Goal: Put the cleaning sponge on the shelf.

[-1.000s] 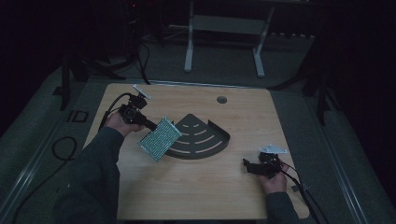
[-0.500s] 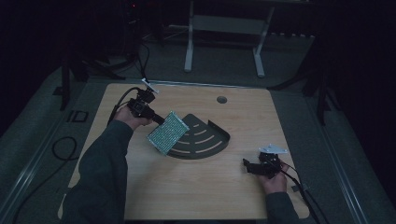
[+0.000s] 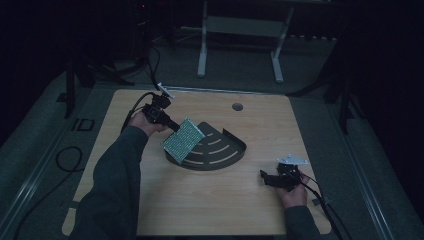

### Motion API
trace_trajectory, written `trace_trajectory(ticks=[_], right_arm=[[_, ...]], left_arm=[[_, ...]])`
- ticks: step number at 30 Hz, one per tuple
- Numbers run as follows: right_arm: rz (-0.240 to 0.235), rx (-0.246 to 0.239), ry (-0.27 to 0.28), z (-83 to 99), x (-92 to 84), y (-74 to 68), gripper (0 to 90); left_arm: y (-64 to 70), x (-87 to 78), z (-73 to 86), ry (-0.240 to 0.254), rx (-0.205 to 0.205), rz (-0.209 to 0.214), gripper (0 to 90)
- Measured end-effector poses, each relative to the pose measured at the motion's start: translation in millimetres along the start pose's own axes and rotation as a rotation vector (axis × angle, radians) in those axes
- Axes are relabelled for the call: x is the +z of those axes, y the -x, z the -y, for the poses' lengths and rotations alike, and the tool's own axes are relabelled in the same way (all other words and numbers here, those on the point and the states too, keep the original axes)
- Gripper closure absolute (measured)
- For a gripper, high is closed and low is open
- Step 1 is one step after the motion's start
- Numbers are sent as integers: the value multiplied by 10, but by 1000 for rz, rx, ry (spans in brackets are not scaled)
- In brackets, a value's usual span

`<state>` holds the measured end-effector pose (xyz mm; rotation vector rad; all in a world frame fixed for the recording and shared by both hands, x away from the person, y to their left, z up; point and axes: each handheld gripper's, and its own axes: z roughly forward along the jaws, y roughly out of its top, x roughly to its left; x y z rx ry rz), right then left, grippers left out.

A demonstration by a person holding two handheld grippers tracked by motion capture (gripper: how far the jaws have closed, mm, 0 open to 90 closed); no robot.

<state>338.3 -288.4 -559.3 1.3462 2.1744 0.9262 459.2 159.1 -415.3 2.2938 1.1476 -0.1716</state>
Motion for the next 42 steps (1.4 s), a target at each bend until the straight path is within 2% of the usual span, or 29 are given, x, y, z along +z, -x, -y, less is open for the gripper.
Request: trace_trajectory(ticks=[15,22,31,42], right_arm=[[-1,-1,0,0,0,1,143],[-1,-2,0,1,0,2,143],[-2,-3,1,1,0,3,143],[-3,-3,1,1,-1,4,143]], left_arm=[[-108,155,-77,8,-34,6,900],[-137,261,-94,-15,-41,-2,900],[-186,340,-107,-23,-49,-23,900],[-199,460,-148,-28,-59,-25,900]])
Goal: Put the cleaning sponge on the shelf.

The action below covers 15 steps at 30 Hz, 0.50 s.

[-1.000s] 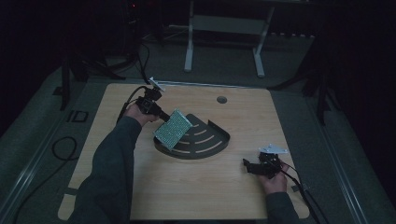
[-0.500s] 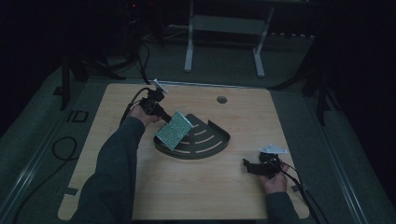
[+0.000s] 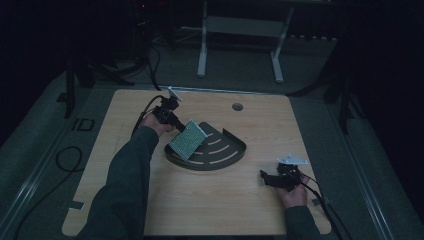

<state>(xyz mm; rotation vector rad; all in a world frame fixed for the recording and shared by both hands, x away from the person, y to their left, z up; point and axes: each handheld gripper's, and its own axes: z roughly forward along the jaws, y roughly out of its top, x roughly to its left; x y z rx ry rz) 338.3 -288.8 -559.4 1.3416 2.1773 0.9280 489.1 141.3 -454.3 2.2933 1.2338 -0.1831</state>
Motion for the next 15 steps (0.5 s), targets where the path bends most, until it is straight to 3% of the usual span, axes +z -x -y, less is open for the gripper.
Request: trace_trajectory(ticks=[7,15], right_arm=[[-1,-1,0,0,0,1,143],[-1,-1,0,1,-1,1,144]], left_arm=[[2,59,-4,-22,6,-11,900],[31,99,34,-77,36,-69,900]])
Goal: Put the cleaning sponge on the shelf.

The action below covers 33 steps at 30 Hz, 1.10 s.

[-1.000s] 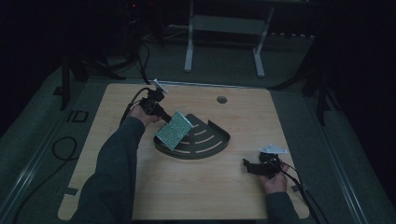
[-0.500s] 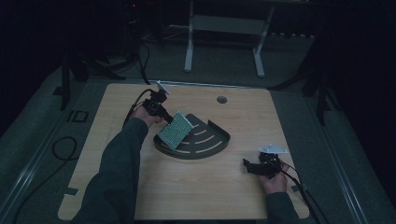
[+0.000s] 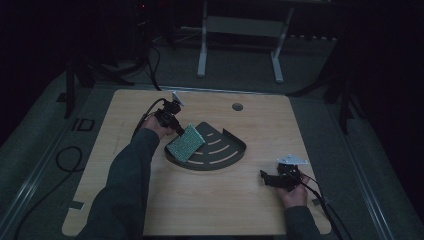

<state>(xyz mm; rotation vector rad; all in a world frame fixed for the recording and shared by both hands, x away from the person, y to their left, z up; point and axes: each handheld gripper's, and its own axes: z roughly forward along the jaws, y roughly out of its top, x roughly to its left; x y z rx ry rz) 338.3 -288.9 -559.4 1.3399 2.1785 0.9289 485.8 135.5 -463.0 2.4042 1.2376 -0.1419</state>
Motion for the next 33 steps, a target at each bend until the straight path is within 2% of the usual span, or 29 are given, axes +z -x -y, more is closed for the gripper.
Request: trace_trajectory(ticks=[10,20,26,33], right_arm=[[0,0,0,0,0,0,143],[-1,0,0,0,0,0,143],[-1,0,0,0,0,0,143],[-1,0,0,0,0,0,143]], left_arm=[[8,31,8,-18,12,-49,900],[17,130,10,-67,34,-101,895],[10,131,8,-67,34,-116,899],[5,127,19,-64,35,-105,894]])
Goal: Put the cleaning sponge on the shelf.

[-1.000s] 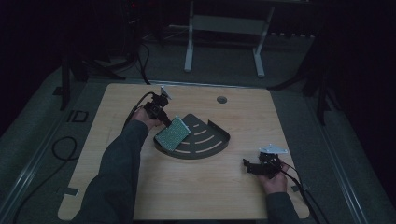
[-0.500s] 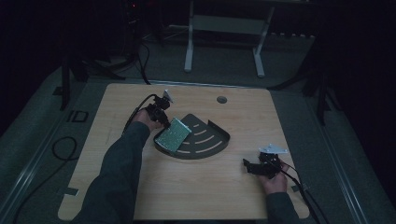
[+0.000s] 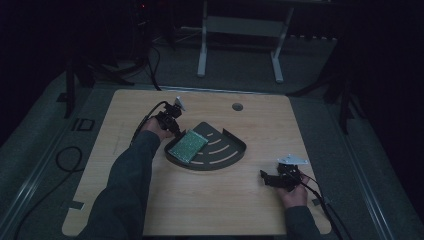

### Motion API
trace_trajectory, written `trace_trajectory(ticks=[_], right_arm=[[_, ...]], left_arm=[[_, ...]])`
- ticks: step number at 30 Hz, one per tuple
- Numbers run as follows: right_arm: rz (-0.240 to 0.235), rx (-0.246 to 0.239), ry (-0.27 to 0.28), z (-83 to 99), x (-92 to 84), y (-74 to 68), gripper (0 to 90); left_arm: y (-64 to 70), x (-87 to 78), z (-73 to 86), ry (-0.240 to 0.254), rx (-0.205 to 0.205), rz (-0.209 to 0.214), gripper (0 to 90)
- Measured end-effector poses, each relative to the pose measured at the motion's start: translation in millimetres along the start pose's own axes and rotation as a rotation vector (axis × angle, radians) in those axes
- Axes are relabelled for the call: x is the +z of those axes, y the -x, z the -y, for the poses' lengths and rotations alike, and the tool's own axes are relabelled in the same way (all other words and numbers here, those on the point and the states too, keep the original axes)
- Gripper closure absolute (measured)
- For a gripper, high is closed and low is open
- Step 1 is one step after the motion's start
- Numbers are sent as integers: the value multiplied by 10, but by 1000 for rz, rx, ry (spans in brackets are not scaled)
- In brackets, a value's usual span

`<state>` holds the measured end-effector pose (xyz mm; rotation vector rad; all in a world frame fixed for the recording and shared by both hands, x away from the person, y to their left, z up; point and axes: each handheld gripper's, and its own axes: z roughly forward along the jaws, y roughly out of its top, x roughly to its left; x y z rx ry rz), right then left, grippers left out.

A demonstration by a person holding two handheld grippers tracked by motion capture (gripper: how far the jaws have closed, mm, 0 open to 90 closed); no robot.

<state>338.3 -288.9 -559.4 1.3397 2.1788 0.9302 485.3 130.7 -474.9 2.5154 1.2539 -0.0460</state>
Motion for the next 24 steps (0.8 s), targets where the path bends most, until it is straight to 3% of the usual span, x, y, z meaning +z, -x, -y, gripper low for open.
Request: trace_trajectory(ticks=[9,24], right_arm=[[0,0,0,0,0,0,144],[0,-1,0,0,0,0,143]], left_arm=[[-21,-113,39,50,-8,24,774],[-49,-367,168,125,-14,-48,657]])
